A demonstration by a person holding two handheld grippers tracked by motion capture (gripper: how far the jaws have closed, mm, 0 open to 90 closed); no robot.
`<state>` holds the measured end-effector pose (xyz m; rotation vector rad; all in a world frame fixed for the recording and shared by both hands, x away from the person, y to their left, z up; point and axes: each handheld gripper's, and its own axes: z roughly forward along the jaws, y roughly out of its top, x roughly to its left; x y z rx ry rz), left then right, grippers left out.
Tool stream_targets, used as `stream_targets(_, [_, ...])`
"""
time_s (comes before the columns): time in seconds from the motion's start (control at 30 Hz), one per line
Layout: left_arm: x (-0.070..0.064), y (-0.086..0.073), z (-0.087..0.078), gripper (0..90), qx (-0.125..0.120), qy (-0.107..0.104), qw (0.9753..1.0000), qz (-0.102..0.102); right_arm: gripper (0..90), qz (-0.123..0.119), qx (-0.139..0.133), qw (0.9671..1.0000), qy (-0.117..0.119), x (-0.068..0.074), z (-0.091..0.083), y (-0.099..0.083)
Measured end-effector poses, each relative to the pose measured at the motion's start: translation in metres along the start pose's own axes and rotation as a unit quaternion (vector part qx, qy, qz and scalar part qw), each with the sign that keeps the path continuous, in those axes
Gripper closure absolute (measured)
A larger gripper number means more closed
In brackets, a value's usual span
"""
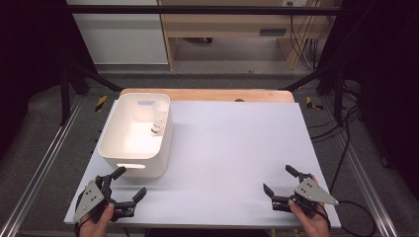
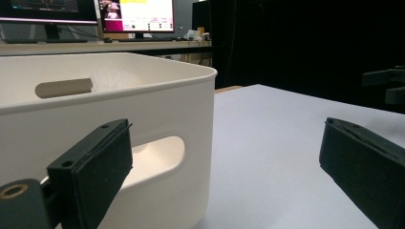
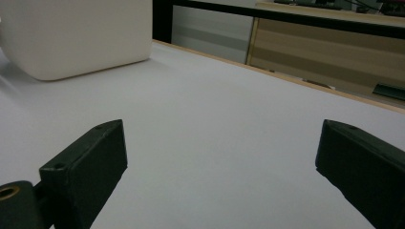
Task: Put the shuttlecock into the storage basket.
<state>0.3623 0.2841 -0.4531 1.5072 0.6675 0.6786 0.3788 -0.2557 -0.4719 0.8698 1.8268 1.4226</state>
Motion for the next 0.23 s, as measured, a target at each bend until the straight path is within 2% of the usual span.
stream_targets(0.13, [-0.0010, -0.0004, 0.0003, 3.9, -0.004, -0.001, 1.0000, -0.001, 3.6, 0.004, 0.003, 1.0000, -0.005, -0.0018, 0.0015, -0.0003])
stream_targets(0.23, [-0.0012, -0.0015, 0.0005, 3.9, -0.003, -0.003, 1.0000, -0.002, 3.6, 0.005, 0.016, 0.9997, -0.017, -0.0029, 0.0054, -0.0015])
